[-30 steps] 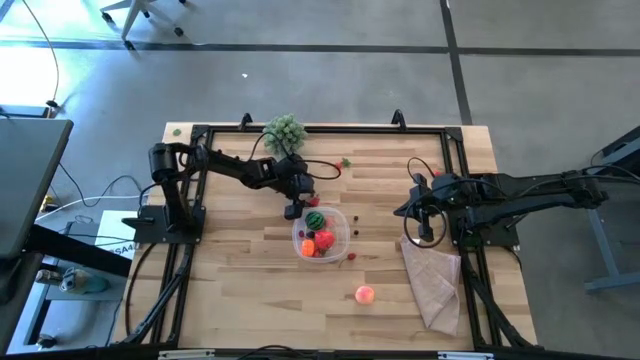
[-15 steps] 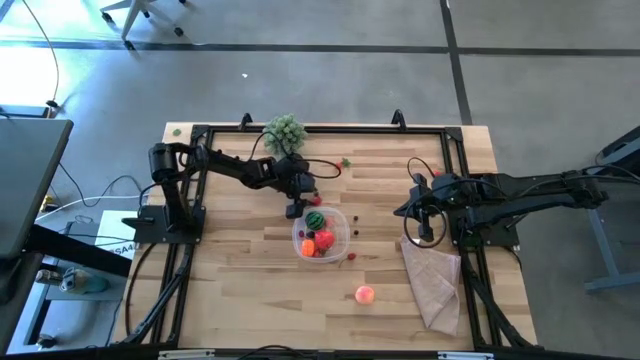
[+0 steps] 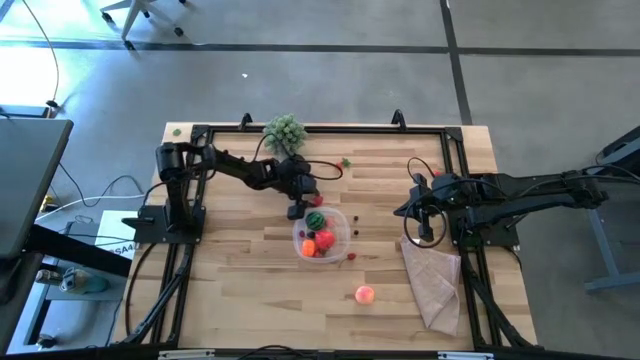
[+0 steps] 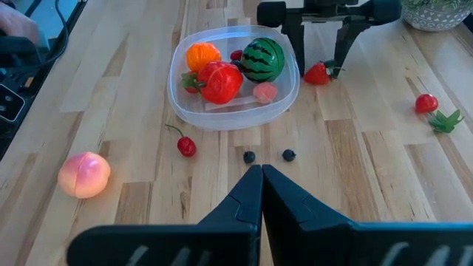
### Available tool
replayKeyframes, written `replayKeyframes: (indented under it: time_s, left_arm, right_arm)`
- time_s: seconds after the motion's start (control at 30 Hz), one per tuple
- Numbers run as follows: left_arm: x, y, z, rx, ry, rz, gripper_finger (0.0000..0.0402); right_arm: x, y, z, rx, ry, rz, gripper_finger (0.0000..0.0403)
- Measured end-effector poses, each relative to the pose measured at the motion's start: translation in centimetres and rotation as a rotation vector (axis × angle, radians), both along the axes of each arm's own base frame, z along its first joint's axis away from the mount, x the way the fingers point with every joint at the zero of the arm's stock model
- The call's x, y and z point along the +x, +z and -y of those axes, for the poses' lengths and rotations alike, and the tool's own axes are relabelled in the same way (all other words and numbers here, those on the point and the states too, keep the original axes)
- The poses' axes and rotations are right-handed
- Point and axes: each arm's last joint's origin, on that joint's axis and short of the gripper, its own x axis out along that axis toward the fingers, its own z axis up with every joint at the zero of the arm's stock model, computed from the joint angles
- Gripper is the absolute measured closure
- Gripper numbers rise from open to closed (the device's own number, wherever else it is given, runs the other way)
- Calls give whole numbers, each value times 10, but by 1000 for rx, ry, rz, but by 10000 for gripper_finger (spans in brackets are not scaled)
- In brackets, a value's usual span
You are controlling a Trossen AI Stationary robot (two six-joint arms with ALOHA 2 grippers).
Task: Pick and placing Produce into tupperware
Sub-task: Put the strawberry into the transparent container
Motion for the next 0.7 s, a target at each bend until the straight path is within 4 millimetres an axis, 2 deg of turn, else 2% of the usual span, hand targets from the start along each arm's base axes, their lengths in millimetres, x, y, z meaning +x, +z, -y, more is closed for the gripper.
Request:
replayKeyframes:
  time_s: [0.7]
  left_arm:
    - [7, 3, -3, -2, 13, 14, 181]
  right_arm:
    - [0, 0, 0, 0, 0, 0, 403]
